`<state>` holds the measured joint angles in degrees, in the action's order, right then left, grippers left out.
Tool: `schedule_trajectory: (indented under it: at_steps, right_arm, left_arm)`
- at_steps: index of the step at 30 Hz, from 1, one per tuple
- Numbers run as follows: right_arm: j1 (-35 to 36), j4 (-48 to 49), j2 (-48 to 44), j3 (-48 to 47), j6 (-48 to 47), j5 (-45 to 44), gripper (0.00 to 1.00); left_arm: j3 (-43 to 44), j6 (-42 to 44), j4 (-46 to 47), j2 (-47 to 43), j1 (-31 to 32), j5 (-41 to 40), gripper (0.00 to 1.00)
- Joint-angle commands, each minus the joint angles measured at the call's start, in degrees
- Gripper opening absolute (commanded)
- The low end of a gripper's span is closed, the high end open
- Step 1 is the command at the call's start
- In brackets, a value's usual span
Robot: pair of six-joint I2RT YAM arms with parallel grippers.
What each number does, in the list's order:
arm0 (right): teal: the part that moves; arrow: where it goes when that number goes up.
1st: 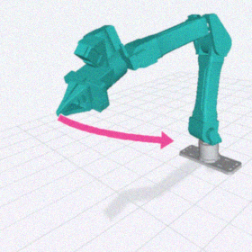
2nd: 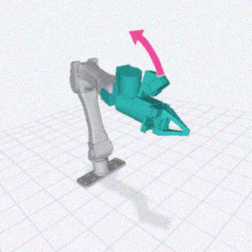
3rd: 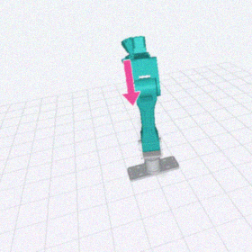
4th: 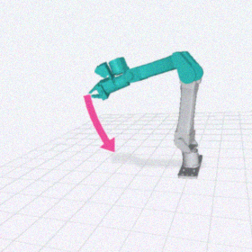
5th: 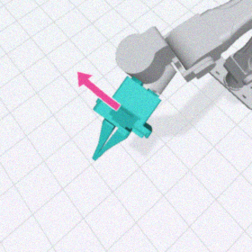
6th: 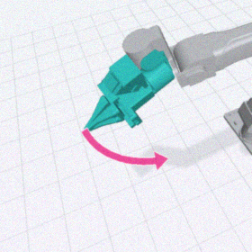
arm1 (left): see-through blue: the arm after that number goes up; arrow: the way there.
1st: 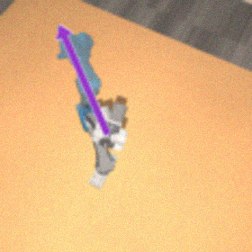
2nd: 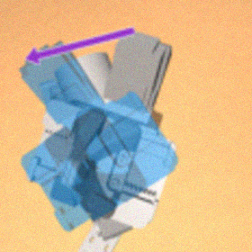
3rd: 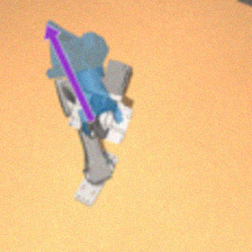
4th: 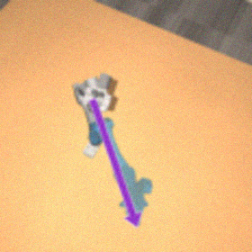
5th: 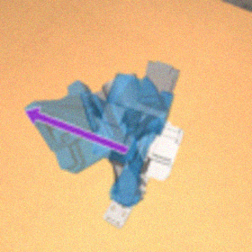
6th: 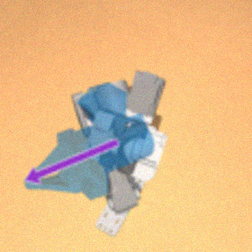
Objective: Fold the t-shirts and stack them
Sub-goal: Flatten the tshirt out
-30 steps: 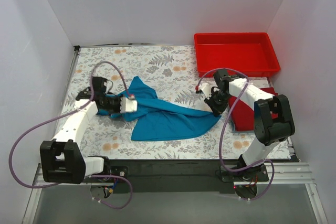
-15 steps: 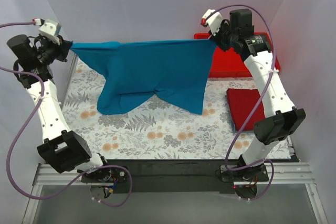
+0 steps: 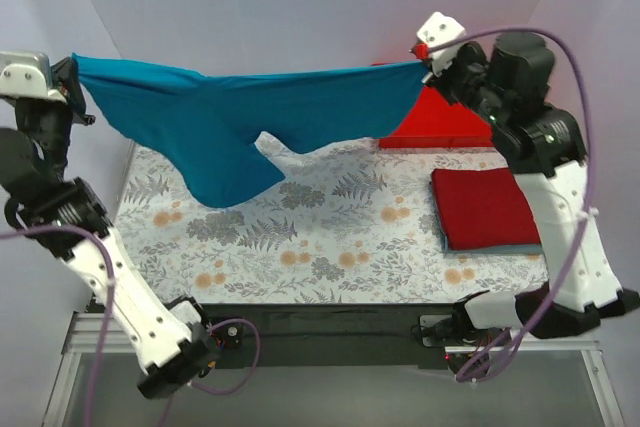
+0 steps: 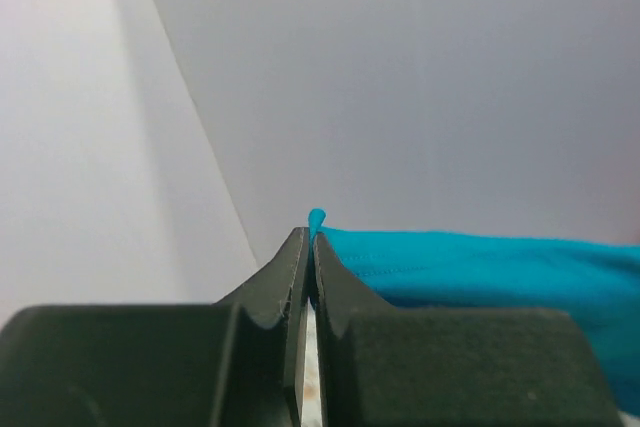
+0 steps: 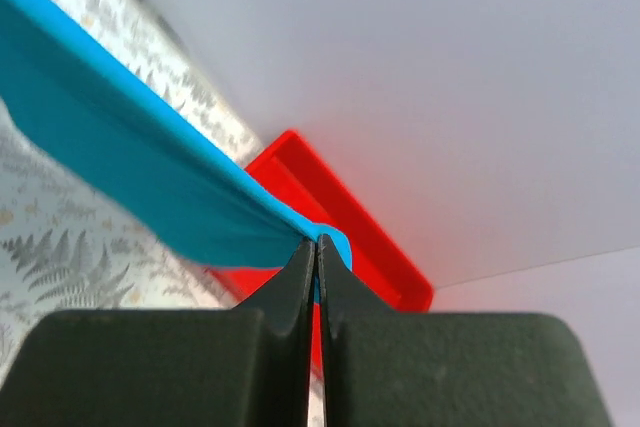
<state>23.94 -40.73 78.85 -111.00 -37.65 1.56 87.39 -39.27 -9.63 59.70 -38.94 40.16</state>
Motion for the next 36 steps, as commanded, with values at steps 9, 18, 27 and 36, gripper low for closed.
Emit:
schedule_trajectory:
  at_steps: [9,18,27,36]
  right_arm:
    - [0.7,15.3,-8.6,-5.8,-1.8,-1.3,0.01]
    - [0.7,22.8,3.1,-2.3,-8.3,-3.6,0.01]
    - [0.8,29.4,13.2,16.2,-9.5,0.9,0.01]
    - [0.5,34.3,38.7,7.5,-16.1,-1.3,0.01]
  left_arm:
    - [24.4,4.6,4.4,2.4,-0.4,-21.1,0.00]
    - [20.4,11.8,1.6,12.8,-0.4,-10.3,0.00]
    - [-7.1,25.1,5.2,17.9,10.5,-2.7,0.00]
    - [-8.2,32.0,12.4,40.9,24.4,-17.0,0.00]
